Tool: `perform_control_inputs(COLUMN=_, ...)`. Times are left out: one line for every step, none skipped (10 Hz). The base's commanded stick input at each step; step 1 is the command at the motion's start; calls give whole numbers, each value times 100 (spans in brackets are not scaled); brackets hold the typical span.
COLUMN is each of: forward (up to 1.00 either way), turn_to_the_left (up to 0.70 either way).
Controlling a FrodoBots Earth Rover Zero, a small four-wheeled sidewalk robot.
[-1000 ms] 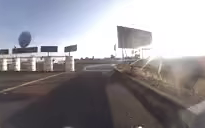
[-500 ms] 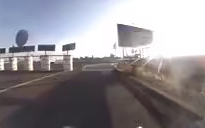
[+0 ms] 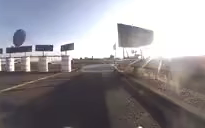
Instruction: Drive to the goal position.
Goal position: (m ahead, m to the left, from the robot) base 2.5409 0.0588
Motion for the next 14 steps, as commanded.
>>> perform_control_inputs(forward=50, turn_to_the_left=0)
perform_control_inputs(forward=50, turn_to_the_left=0)
perform_control_inputs(forward=50, turn_to_the_left=0)
perform_control_inputs(forward=50, turn_to_the_left=0)
perform_control_inputs(forward=50, turn_to_the_left=0)
perform_control_inputs(forward=50, turn_to_the_left=0)
perform_control_inputs(forward=50, turn_to_the_left=0)
perform_control_inputs(forward=50, turn_to_the_left=0)
perform_control_inputs(forward=50, turn_to_the_left=0)
perform_control_inputs(forward=50, turn_to_the_left=0)
perform_control_inputs(forward=50, turn_to_the_left=0)
perform_control_inputs(forward=50, turn_to_the_left=0)
perform_control_inputs(forward=50, turn_to_the_left=0)
perform_control_inputs(forward=50, turn_to_the_left=0)
